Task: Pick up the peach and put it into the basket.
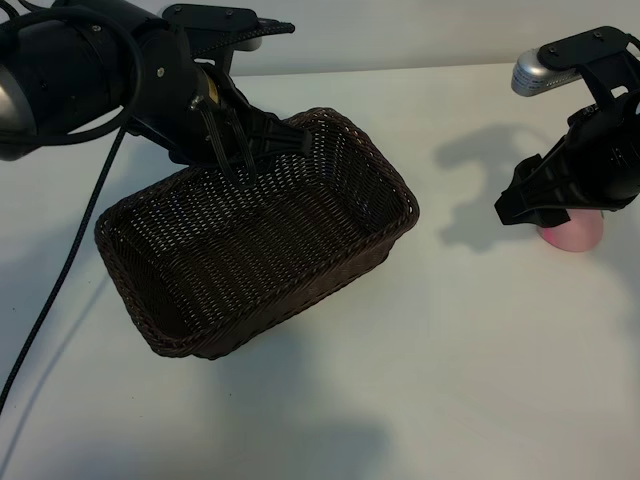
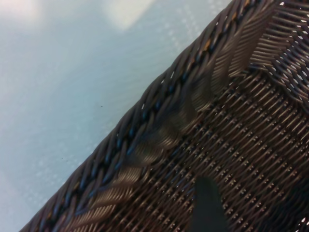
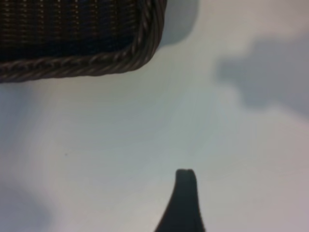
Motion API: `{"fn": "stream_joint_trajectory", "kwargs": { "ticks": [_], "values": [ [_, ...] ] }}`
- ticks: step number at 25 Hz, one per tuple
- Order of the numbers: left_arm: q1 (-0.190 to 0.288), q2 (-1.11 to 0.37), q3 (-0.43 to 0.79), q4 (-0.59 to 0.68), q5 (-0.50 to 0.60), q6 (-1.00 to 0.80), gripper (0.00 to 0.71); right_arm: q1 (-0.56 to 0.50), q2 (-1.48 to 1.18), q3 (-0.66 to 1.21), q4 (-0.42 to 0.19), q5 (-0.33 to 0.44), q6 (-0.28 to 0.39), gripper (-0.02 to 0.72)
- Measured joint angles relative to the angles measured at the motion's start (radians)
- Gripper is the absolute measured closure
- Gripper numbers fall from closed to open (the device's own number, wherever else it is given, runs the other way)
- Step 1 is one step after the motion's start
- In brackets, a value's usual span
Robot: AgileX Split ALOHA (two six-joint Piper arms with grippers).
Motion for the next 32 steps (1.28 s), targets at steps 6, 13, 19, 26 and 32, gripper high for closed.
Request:
{"fn": "stream_joint_trajectory", "kwargs": {
  "ticks": [6, 13, 19, 26, 32],
  "values": [
    [0.0, -0.001, 0.0, 0.034, 0.108, -0.056, 0.206, 0.0, 0.0, 0.0, 0.0, 0.0, 0.0, 0.108],
    [0.0, -0.133, 0.083, 0.134, 0.171, -0.184, 0.206, 0.0, 0.0, 0.0, 0.002, 0.001, 0.0, 0.108],
    [0.0, -0.331, 0.288, 0.198, 0.172, -0.376, 0.207, 0.0, 0.0, 0.0, 0.002, 0.014, 0.0, 0.108],
    [0.0, -0.417, 0.461, 0.34, 0.167, -0.74, 0.207, 0.0, 0.0, 0.0, 0.002, 0.027, 0.0, 0.108],
    [0.0, -0.415, 0.53, 0.388, 0.067, -0.889, 0.207, 0.0, 0.0, 0.0, 0.003, 0.033, 0.0, 0.108]
  ]
}}
